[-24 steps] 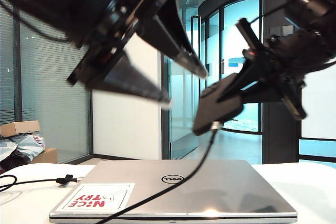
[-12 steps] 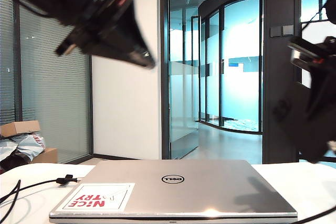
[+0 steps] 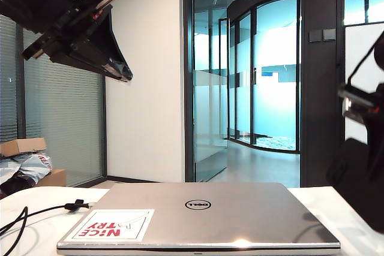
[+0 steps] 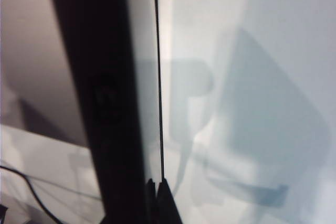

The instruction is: Pick up the charging cable and the phone, plug the charging cable into the charging port on the phone, and finally place them back on the table.

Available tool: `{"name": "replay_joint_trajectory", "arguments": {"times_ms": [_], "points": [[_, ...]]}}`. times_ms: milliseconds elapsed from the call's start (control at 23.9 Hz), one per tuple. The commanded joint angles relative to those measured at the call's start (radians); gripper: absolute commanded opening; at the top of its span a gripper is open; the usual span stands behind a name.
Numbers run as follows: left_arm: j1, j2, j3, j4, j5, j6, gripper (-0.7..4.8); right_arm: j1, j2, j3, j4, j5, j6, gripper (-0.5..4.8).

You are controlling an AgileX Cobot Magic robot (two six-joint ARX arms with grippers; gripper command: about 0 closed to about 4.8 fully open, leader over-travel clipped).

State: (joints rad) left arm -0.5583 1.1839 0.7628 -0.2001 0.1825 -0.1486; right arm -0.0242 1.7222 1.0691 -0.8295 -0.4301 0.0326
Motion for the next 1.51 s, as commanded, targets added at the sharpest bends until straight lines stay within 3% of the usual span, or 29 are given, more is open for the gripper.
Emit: {"name": "replay_joint_trajectory", "arguments": {"times_ms": [42, 377, 502, 628, 711, 1088, 1381, 1423, 1465, 1507], "points": [[0.0, -0.005, 0.004, -0.005, 0.004, 0.01, -0.06, -0.002, 0.029, 0.008, 0.052, -0.016, -0.008, -0.06], [0.0, -0.005, 0.004, -0.009, 0.004, 0.01, -0.06, -0.002, 0.134, 0.045, 0.102, -0.013, -0.008, -0.03], [0.0, -0.005, 0.004, -0.01, 0.005, 0.01, -0.06, -0.002, 0.182, 0.08, 0.101, 0.009, -0.008, 0.58], [0.0, -0.005, 0.004, -0.011, 0.005, 0.01, -0.06, -0.002, 0.198, 0.101, 0.1, 0.038, -0.008, 1.79], [0.0, -0.005, 0.004, -0.018, 0.005, 0.01, -0.06, -0.002, 0.198, 0.108, 0.096, 0.04, -0.007, 2.15], [0.0, -0.005, 0.004, -0.023, 0.004, 0.01, -0.06, -0.002, 0.189, 0.209, -0.078, 0.077, -0.008, 2.17], [0.0, -0.005, 0.004, -0.024, 0.004, 0.01, -0.06, -0.002, 0.138, 0.239, -0.14, 0.177, -0.008, 2.15], [0.0, -0.006, 0.004, -0.024, 0.004, 0.01, -0.06, -0.002, 0.124, 0.239, -0.147, 0.19, -0.008, 2.0], [0.0, -0.01, 0.004, -0.028, 0.004, 0.01, -0.06, -0.002, 0.098, 0.238, -0.161, 0.2, -0.008, 1.36], [0.0, -0.013, 0.004, -0.03, 0.004, 0.01, -0.06, -0.002, 0.082, 0.238, -0.166, 0.205, -0.007, 1.04]]}}
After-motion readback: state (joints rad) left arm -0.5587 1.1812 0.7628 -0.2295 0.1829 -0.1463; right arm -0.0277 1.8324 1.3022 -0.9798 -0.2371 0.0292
